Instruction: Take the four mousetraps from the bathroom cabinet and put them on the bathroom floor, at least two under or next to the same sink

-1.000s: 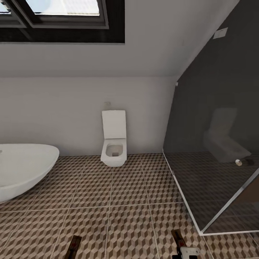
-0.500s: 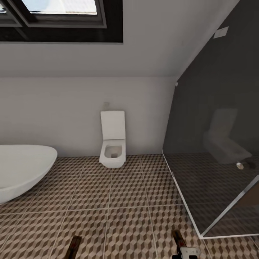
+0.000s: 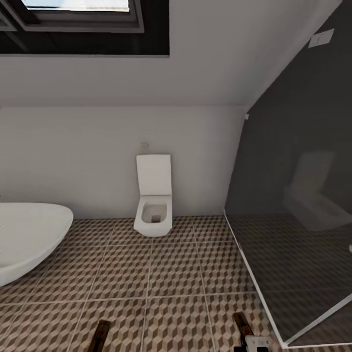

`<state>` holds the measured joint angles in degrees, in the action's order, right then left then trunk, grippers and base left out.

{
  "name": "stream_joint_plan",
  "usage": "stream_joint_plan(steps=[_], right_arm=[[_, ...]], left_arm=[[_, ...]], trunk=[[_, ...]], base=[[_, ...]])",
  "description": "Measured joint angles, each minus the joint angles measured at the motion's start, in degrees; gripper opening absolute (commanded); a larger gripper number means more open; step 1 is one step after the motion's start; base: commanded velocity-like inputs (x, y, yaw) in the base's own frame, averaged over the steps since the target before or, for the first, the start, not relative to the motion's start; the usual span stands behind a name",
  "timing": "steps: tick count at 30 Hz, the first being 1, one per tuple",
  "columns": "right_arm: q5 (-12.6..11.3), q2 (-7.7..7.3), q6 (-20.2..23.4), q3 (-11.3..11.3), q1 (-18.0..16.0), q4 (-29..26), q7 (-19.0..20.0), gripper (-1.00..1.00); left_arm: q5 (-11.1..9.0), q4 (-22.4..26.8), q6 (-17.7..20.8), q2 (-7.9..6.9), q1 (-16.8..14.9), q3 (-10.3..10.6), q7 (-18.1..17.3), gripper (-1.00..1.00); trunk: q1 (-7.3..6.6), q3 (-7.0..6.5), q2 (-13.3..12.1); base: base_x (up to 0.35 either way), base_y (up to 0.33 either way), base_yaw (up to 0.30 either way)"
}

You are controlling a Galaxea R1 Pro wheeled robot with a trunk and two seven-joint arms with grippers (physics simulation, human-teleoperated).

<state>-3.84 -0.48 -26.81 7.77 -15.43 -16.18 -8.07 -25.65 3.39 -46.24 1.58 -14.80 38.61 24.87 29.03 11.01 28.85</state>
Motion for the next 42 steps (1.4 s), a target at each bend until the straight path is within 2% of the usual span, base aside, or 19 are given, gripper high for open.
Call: stream_joint_plan(steps=[9,34,40,42], right_arm=[[0.0,0.0,0.0,0.0,0.0,0.0,0.0,-1.0],[0.1,-0.09,0.0,0.0,0.0,0.0,0.0,-1.0],[0.0,-0.09,0.3,0.0,0.0,0.1,0.0,-1.0],[0.0,-0.1,0.8,-0.1,0.0,0.0,0.0,-1.0]], left_arm=[[0.0,0.0,0.0,0.02,0.0,0.0,0.0,-1.0],[0.1,0.0,0.0,0.08,0.0,0.0,0.0,-1.0],[0.1,0.5,0.2,1.27,0.0,-0.2,0.4,-1.0],[0.1,0.7,1.6,1.48,0.0,-0.3,0.4,-1.0]], trunk=[[0.02,0.0,0.0],[0.03,0.0,0.0],[0.03,0.0,0.0],[0.03,0.0,0.0]], base=[[0.205,0.106,0.082],[0.005,0.002,0.001],[0.0,0.0,0.0],[0.0,0.0,0.0]])
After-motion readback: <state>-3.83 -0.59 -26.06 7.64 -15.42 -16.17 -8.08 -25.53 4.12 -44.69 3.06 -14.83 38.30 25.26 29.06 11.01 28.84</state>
